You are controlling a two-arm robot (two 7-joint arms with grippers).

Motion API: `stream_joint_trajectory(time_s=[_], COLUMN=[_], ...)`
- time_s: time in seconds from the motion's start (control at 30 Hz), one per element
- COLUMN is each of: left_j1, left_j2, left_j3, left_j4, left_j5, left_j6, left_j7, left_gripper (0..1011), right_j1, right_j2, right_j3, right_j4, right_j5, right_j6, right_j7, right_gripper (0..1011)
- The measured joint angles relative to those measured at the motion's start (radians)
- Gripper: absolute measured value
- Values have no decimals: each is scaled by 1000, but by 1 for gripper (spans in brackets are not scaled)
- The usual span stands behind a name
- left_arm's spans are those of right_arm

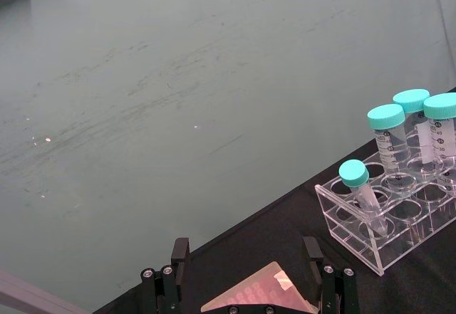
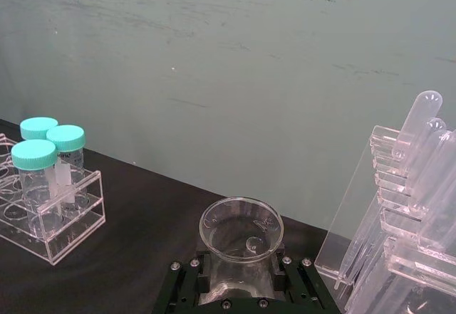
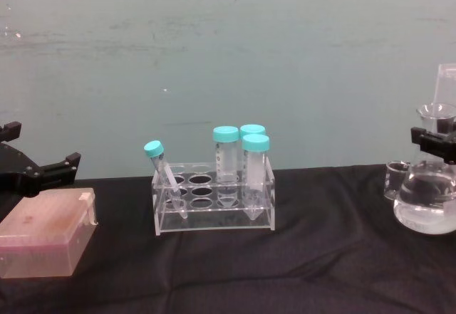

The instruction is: Place the experimental apparatus aside using one hand.

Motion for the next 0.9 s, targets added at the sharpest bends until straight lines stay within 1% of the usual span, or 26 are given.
stream_joint_trajectory(time_s=[0.43, 0.9], left_j1=[0, 0], left_j2=[0, 0], left_j3=[0, 0], left_j4=[0, 0], left_j5=[0, 0], left_j6=[0, 0], left_j7=[0, 0], left_gripper=[1000, 1000], right_j1=[11, 31], right_j2=[-5, -9], right_j3=[3, -11], right_j4=[21, 50], right_j5=[5, 10], right_j6=[-7, -16], right_j7=[18, 36], right_gripper=[451, 451])
